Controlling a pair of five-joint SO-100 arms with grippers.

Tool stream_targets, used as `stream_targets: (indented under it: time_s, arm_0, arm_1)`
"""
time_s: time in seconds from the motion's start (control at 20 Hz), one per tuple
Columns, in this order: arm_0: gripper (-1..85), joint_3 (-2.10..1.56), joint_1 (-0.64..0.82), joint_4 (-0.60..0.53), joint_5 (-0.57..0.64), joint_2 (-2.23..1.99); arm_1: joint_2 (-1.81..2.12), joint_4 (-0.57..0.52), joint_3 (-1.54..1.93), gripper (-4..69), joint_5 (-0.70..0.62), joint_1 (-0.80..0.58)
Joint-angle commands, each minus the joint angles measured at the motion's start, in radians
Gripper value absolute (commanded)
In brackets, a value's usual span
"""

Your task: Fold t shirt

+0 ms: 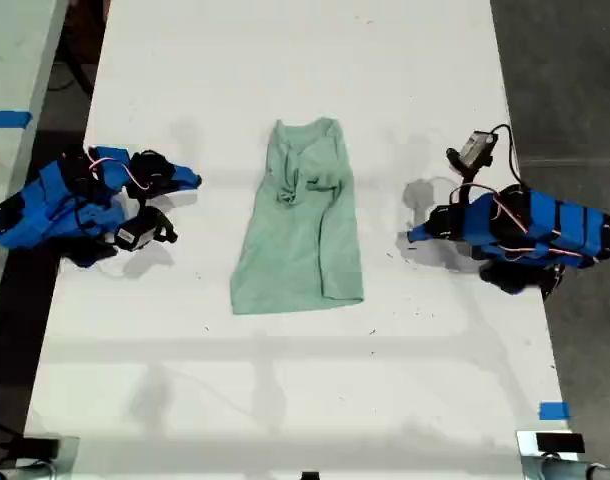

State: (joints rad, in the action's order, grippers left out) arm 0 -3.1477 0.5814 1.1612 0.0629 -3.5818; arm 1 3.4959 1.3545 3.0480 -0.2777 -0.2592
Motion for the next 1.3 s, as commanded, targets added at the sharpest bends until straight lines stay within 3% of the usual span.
stream_targets:
  time_s: [0.0, 0.45, 0.7, 1.25]
  arm_0:
    - [-0.1, 0.015, -0.003, -0.026, -0.006, -0.005]
    - [-0.1, 0.015, -0.003, -0.026, -0.006, -0.005]
    - [-0.1, 0.037, -0.095, -0.018, -0.014, -0.005]
    - [-0.1, 0.035, -0.143, -0.014, -0.091, -0.005]
  arm_1:
    - [0.012, -0.003, 0.052, 0.2, -0.008, 0.012]
    - [0.012, -0.003, 0.052, 0.2, -0.008, 0.014]
    - [0.012, -0.003, 0.052, 0.2, -0.011, 0.014]
    - [0.012, -0.003, 0.052, 0.2, -0.011, 0.012]
